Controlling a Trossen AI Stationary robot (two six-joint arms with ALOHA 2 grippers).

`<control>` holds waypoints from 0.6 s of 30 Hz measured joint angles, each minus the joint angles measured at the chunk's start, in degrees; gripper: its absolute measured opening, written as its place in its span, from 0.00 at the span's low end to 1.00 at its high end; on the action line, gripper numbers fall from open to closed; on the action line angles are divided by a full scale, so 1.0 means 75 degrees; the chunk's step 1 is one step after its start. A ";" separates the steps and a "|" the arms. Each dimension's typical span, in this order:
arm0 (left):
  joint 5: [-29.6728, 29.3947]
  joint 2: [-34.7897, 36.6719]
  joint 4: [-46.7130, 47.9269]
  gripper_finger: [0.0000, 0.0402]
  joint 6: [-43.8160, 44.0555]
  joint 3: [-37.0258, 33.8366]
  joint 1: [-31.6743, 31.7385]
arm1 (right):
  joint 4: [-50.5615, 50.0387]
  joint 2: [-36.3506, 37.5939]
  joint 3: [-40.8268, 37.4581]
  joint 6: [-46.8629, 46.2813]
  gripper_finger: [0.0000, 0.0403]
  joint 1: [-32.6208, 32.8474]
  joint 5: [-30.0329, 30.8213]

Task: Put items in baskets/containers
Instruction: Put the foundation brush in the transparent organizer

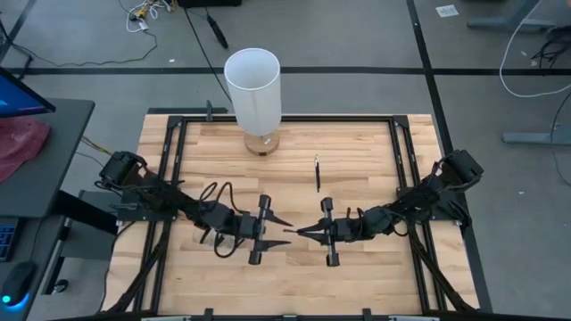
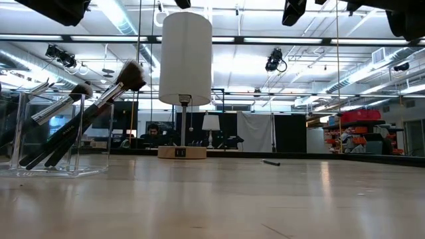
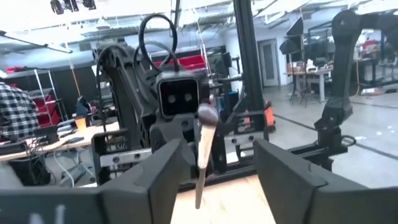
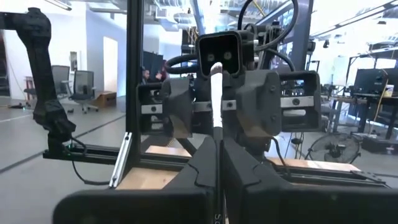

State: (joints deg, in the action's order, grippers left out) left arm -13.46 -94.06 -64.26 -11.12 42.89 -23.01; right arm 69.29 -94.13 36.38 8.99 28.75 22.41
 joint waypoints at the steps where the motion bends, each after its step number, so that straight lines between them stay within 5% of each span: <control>1: 0.0002 0.0000 -0.0043 0.49 0.0025 0.0004 -0.0002 | 0.0003 0.0000 0.0000 -0.0002 0.01 0.0000 -0.0001; 18: 0.0020 0.0000 -0.0432 0.14 0.0256 0.0006 0.0097 | 0.0079 0.0000 -0.0003 -0.0137 0.01 -0.0009 -0.0069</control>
State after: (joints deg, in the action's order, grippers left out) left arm -13.31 -94.06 -67.51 -9.20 42.94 -22.28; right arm 69.89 -94.13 36.36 7.97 28.69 21.89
